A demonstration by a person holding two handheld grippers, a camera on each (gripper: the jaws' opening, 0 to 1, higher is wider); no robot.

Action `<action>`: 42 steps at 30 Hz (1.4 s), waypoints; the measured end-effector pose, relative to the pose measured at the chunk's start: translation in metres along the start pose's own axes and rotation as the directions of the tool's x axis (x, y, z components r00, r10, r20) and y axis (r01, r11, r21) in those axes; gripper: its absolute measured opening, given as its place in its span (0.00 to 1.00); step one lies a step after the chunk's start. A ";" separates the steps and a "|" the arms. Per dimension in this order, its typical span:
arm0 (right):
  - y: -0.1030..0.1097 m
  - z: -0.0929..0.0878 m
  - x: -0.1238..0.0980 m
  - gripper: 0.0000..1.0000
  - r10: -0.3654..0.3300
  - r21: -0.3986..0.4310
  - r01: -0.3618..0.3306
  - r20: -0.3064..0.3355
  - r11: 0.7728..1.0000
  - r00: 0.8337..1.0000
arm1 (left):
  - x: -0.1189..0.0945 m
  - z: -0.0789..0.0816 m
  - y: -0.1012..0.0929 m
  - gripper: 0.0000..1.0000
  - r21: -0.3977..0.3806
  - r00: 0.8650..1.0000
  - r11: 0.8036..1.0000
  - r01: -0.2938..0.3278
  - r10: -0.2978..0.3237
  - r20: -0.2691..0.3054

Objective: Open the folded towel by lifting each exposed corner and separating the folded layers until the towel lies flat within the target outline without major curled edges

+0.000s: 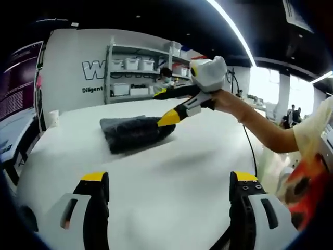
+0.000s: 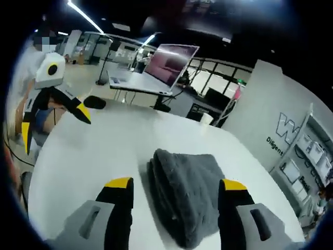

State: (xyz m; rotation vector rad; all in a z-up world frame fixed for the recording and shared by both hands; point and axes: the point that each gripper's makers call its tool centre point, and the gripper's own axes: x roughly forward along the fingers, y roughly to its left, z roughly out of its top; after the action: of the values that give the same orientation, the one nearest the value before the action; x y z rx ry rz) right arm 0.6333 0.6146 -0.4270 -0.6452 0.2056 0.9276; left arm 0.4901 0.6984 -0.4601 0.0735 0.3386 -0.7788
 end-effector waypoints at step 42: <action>-0.012 0.013 0.059 0.00 -0.090 -0.079 0.087 -0.035 0.993 0.995 | -0.018 0.004 0.007 0.87 -0.006 0.999 0.999 -0.035 0.035 0.012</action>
State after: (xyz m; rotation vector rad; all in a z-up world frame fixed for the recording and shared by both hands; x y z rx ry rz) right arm 0.6767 0.6573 -0.4367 -0.7384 0.1744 0.8414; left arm 0.4842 0.7149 -0.4507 0.0688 0.3277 -0.7433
